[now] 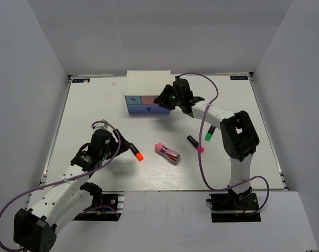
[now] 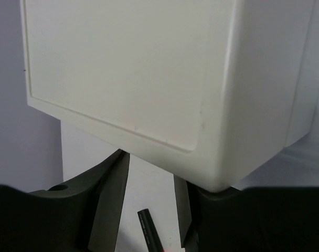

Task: Sort the stationery into containers
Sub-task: Open the drawer in the storage box.

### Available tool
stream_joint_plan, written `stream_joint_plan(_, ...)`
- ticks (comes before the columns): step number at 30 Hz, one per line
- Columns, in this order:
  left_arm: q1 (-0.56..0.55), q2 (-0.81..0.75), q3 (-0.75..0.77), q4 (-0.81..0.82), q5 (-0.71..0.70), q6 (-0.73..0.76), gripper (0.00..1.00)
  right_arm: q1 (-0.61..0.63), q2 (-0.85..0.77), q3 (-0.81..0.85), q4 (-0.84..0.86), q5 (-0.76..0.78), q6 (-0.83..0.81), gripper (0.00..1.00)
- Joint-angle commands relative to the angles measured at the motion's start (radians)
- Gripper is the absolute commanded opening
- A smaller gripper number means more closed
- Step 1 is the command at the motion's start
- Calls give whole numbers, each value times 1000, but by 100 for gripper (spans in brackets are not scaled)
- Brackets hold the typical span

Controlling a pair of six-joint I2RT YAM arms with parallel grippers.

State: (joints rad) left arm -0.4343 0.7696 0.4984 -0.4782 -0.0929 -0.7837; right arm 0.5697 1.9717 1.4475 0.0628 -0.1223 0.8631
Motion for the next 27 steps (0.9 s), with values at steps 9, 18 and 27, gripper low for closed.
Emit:
stream_joint_plan(9, -1, -26, 5, 1, 5, -3, 82, 2, -8, -13, 71, 95, -27, 45)
stream_joint_plan(18, -1, -36, -4, -10, 5, -3, 82, -7, 7, 13, 104, 107, -35, 46)
stream_joint_plan(27, -1, -27, -4, -10, 5, -3, 82, -16, 15, 17, 111, 116, -42, 46)
